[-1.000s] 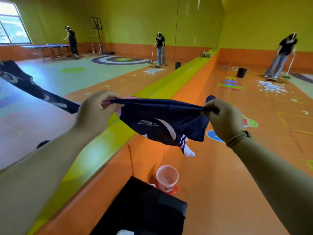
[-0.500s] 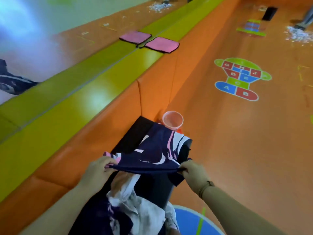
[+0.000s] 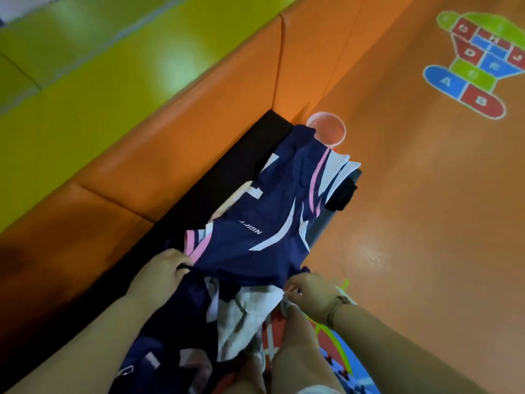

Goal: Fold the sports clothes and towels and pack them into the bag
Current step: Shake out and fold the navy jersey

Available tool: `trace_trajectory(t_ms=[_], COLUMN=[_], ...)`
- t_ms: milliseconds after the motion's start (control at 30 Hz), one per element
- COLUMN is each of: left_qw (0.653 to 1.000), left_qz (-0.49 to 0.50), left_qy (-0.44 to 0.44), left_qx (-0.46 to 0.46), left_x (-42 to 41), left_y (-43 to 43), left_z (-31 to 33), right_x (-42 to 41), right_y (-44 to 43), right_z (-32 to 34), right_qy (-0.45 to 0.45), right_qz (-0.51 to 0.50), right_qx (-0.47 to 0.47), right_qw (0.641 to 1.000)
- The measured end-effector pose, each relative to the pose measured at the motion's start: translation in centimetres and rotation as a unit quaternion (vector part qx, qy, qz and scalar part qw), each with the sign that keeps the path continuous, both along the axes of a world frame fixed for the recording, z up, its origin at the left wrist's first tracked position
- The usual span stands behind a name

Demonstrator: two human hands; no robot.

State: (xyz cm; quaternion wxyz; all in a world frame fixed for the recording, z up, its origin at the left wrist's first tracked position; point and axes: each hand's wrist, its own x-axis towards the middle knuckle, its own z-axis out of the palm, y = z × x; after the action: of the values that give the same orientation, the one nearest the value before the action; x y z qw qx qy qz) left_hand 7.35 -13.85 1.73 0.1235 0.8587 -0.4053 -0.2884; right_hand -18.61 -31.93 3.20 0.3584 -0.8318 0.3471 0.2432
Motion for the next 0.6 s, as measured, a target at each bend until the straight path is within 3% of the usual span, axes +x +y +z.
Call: trace_trajectory(t_ms=[133, 333, 467, 600], left_qw=[0.997, 0.995, 0.996, 0.996], left_qz=[0.021, 0.03, -0.001, -0.078], left_qy=[0.025, 0.063, 0.081, 0.005], left_qx=[0.068, 0.071, 0.036, -0.046], left_x=[-1.8, -5.4, -7.9, -10.6], left_y=[1.8, 0.8, -1.9, -4.4], left_z=[-2.0, -6.4, -9.3, -12.7], right_x=[0.0, -0.6, -0.8, -0.7], right_y=[0.6, -3.1, -6.5, -9.2], right_z=[-1.7, -5.8, -9.1, -12.5], right_qy=[0.034, 0.071, 0.091, 0.099], right_qz=[0.025, -0.063, -0.086, -0.101], right_qx=[0.051, 0.069, 0.03, -0.008], right_qw=[0.998, 0.993, 0.992, 0.99])
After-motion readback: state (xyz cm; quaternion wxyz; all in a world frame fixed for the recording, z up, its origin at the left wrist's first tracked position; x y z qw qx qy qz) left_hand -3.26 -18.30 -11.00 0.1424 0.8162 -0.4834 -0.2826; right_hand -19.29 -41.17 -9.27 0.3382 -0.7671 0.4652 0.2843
